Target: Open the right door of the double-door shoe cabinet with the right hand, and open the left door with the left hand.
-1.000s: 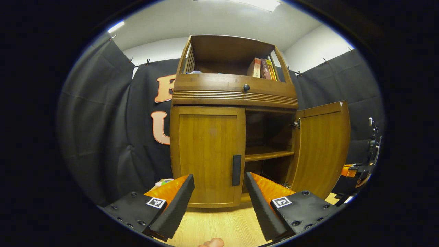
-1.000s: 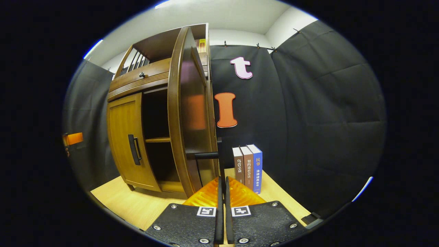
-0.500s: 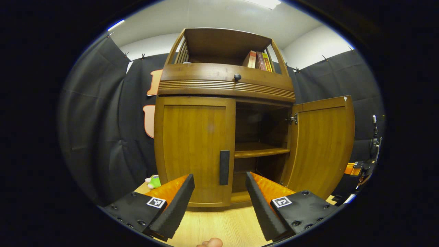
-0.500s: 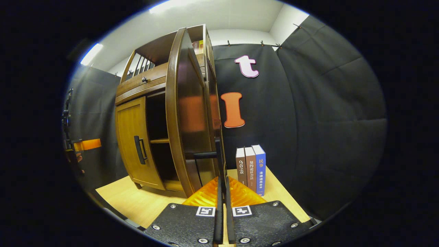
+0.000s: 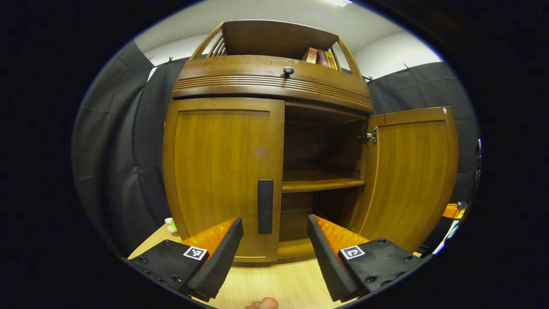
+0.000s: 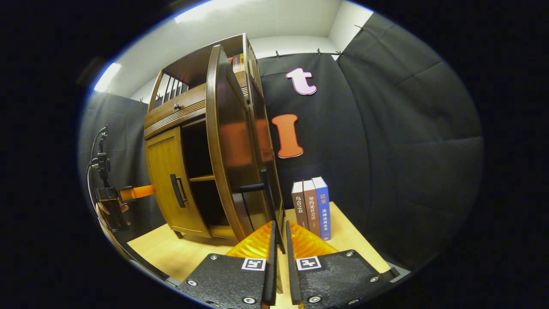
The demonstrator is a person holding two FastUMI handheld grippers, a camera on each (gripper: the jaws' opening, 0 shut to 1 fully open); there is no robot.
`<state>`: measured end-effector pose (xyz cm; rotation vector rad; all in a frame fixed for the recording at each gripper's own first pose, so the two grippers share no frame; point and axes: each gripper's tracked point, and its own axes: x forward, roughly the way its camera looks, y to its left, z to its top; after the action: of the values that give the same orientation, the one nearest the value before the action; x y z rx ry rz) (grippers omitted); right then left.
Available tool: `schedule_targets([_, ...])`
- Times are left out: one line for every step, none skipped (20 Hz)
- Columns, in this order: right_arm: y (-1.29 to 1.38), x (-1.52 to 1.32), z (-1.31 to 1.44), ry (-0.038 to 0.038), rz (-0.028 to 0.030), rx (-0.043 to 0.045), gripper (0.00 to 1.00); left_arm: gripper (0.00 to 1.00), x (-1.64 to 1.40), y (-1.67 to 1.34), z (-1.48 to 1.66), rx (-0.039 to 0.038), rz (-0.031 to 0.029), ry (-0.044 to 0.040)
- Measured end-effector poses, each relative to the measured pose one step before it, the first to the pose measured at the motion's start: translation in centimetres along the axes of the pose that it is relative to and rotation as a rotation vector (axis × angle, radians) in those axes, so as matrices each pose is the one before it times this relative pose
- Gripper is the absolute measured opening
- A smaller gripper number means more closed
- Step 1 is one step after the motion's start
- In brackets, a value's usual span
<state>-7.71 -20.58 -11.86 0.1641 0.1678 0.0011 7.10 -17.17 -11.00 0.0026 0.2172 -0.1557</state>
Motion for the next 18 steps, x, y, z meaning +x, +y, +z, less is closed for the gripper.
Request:
schedule_targets([-0.508,-0.441,0.506,-0.01597,-0.02424,-0.02050,0.12,0.95,0.798,-0.010,-0.221,-0.00463,-0.00144,0.00641])
schedule_targets([-0.536,-0.421,0.473,-0.01515,-0.02504,-0.01926,0.11,0.95,0.837,-0.086,-0.283,-0.00391,-0.00436,0.00483])
schedule_targets([-0.322,-0.436,0.365,-0.01401,-0.01998,-0.01422,0.11,0.95,0.864,-0.014,-0.114,-0.00337,-0.00234,0.00233])
schedule_targets([-0.359,-0.376,0.327,-0.00973,-0.01624,-0.01239,0.12,0.95,0.887,0.036,-0.211,-0.00053,-0.00550,-0.00112])
schedule_targets([-0.203,-0.254,0.095,-0.00641,-0.01404,-0.00753,0.00,0.95,0.941,0.227,-0.035,-0.00193,0.00098,-0.00090])
schedule_targets([-0.121,-0.150,0.084,-0.00140,-0.01027,-0.00454,0.00,0.95,0.850,0.466,-0.208,-0.00400,0.01068,0.00622])
schedule_targets([-0.111,-0.025,0.045,0.00038,-0.00476,-0.00234,0.02,0.95,0.795,0.436,-0.300,-0.00680,0.01165,0.00668])
schedule_targets([0.020,-0.121,0.052,0.00105,-0.00259,-0.00250,0.12,0.95,0.729,0.268,-0.193,-0.00567,0.00797,0.00420])
schedule_targets([0.114,0.028,0.203,-0.00688,0.00036,-0.00250,0.26,0.94,0.733,0.159,-0.187,-0.00033,0.00154,0.00456])
schedule_targets([0.038,-0.010,0.214,-0.00661,-0.00284,-0.00500,0.22,0.94,0.743,0.274,-0.094,-0.00028,0.00860,0.00078])
schedule_targets([-0.194,0.054,0.008,-0.00464,-0.00851,-0.00866,0.48,0.93,0.739,0.337,-0.111,0.00053,0.00735,-0.00057])
schedule_targets([-0.308,0.021,0.002,-0.00257,-0.01677,-0.01009,0.59,0.93,0.401,0.299,-0.247,-0.00196,0.00699,0.00229])
schedule_targets([-0.425,0.047,-0.114,-0.00158,-0.01783,-0.01115,0.69,0.90,0.465,0.199,-0.154,-0.00671,0.00314,-0.00067])
schedule_targets([-0.281,0.064,-0.006,-0.00157,-0.01574,-0.01027,0.79,0.86,0.275,-0.046,-0.119,-0.01088,-0.00983,-0.00250])
schedule_targets([-0.254,-0.016,0.148,-0.00211,-0.01274,-0.00785,0.71,0.83,0.380,0.215,-0.041,0.00078,0.00365,-0.00346])
schedule_targets([-0.074,0.042,0.092,-0.00211,-0.00880,-0.00241,0.76,0.80,0.547,0.056,-0.022,0.00413,0.00048,-0.00679])
schedule_targets([0.032,0.018,0.055,-0.00210,-0.00290,0.00320,0.80,0.76,0.478,0.202,0.020,0.00380,0.00559,-0.00186])
schedule_targets([0.131,-0.067,0.121,-0.00208,0.00172,0.00709,0.95,0.72,0.337,-0.089,-0.189,-0.00169,-0.00021,0.00622])
